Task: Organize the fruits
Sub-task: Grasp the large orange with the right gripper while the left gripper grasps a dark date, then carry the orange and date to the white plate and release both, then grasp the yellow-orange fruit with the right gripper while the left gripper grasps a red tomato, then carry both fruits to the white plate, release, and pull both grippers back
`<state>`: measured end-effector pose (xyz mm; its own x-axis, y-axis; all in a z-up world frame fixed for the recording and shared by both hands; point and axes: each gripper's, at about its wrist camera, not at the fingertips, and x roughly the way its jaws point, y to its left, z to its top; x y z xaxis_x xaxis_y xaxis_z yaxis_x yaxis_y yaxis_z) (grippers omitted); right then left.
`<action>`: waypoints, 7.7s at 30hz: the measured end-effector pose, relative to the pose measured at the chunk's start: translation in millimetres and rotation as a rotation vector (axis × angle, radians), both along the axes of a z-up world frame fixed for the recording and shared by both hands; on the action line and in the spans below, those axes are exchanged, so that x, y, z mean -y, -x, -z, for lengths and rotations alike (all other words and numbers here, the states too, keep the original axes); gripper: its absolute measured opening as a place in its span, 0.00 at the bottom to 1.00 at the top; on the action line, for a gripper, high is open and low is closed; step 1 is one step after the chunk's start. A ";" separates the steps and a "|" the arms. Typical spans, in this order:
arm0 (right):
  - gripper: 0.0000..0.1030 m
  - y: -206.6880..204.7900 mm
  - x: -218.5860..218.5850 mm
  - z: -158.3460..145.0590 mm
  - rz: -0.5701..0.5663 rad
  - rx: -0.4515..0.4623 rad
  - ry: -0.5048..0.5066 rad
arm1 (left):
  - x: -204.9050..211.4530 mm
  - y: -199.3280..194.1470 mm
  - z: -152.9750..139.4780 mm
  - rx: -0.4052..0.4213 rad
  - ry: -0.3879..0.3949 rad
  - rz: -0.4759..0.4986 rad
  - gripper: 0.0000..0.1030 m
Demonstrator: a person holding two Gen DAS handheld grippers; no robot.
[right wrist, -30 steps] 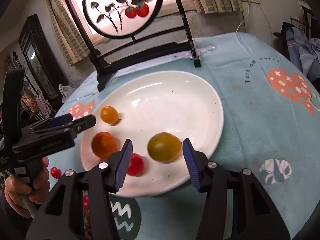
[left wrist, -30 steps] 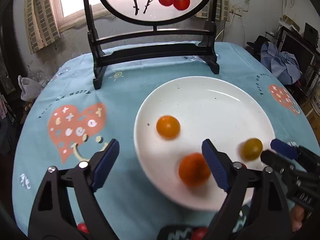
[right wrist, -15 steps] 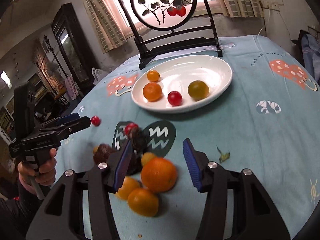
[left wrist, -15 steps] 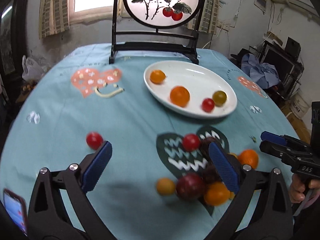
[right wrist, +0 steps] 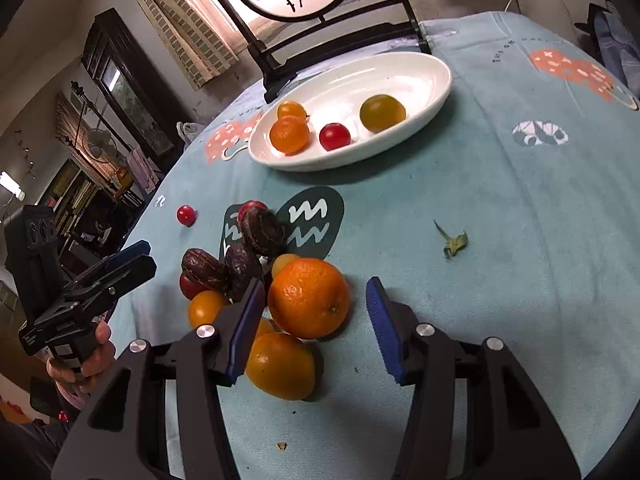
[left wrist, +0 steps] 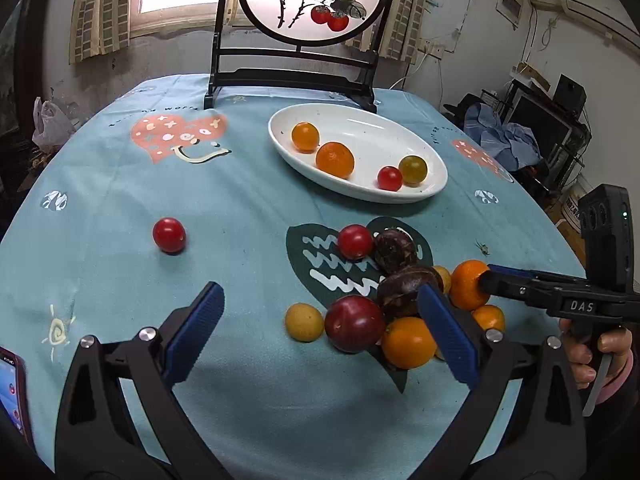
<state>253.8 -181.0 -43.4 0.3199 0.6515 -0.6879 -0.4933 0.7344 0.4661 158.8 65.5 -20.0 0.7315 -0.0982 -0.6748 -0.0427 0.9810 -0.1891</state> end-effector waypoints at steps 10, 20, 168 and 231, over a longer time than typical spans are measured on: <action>0.43 4.2 -5.7 2.8 -0.025 0.020 0.001 | 14.7 5.1 -2.1 0.028 -0.027 0.054 0.96; 0.43 1.8 3.4 -2.9 0.029 0.028 -0.013 | 63.7 -6.2 3.9 0.031 -0.155 0.202 0.77; 0.37 33.2 1.2 -1.6 -0.133 0.088 0.117 | -89.5 -60.7 35.8 -0.126 -0.168 -0.289 0.27; 0.52 40.1 -51.2 -15.5 -0.134 0.229 0.176 | -37.2 -21.3 -7.1 -0.007 -0.093 -0.198 0.98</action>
<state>213.7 -129.8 -27.8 0.3986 0.5755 -0.7141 -0.6686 0.7153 0.2033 180.1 102.7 -12.9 0.7256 0.1098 -0.6793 -0.2371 0.9666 -0.0970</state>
